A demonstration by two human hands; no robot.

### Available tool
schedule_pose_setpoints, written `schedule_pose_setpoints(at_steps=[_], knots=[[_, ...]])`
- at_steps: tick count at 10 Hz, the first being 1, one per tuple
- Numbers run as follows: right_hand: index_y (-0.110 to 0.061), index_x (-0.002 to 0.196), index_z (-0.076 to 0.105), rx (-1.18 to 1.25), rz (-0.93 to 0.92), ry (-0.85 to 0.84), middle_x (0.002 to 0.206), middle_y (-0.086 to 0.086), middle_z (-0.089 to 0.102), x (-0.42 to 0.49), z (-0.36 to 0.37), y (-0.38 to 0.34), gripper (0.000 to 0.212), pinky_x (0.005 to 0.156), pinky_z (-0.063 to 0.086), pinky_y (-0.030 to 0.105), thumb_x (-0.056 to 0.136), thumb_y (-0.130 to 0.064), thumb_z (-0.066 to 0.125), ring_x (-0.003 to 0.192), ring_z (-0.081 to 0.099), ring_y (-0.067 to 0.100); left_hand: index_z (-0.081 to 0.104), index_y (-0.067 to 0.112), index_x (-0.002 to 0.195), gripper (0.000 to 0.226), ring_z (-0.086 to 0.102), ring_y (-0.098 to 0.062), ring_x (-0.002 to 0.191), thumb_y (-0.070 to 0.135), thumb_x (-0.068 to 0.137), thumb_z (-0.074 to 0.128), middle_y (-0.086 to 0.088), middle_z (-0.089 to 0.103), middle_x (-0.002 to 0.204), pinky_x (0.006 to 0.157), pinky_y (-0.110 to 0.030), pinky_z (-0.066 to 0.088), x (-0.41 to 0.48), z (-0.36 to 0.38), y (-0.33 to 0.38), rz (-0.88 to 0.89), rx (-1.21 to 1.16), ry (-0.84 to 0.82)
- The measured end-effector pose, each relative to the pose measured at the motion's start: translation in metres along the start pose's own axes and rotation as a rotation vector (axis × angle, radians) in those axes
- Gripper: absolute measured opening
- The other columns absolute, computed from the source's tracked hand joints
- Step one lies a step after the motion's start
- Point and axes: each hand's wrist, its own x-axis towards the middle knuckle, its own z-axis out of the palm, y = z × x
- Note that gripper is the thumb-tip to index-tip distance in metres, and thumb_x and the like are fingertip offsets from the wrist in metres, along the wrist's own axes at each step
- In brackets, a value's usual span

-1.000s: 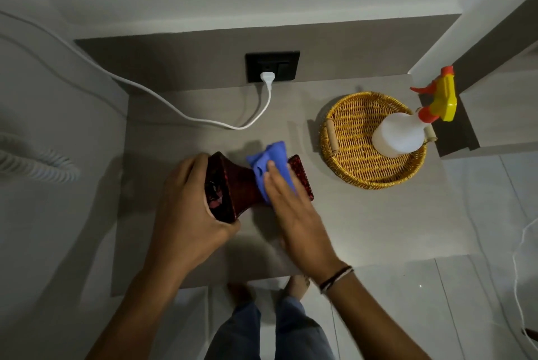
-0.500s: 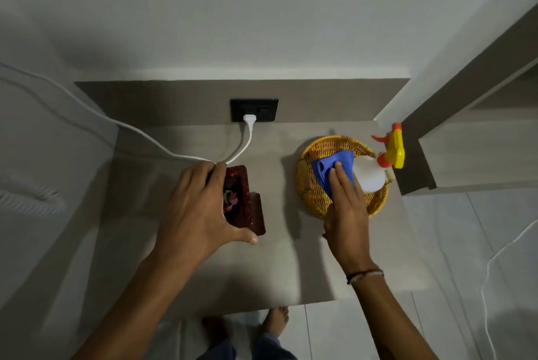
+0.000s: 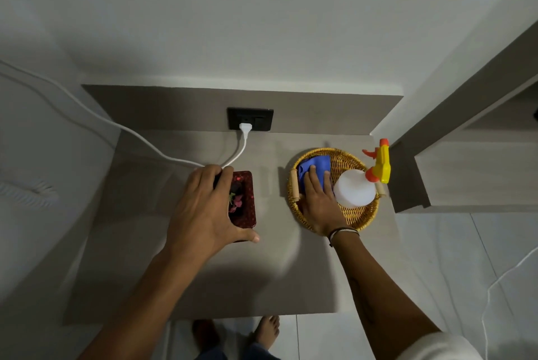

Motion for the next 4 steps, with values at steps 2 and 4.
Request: schedule_pose_setpoints(at_steps=[2,4], knots=[[-0.005,0.168,0.014,0.032,0.015,0.144,0.178,0.018,0.010,-0.017,-0.028,-0.019,0.066,0.133,0.012,0.058,0.113,-0.029,0.043,0.163,-0.002,0.049,0.042,0.011,0.158,0.149,0.043,-0.030,0.139,0.096,0.042,0.077,-0.007,0.046,0.147,0.117,-0.045,0.041,-0.005,0.000,-0.003,0.032,0.019,-0.032],[-0.003,0.167,0.018,0.006,-0.233,0.368,0.176,0.021,0.013,-0.053,-0.086,-0.098,0.077,0.134,0.017,0.052,0.112,-0.055,0.033,0.165,0.005,0.040,0.006,0.014,0.173,0.128,-0.010,-0.026,0.166,0.102,0.080,0.007,-0.012,-0.001,0.181,0.134,-0.048,-0.004,0.003,-0.024,-0.008,0.028,-0.137,0.074]])
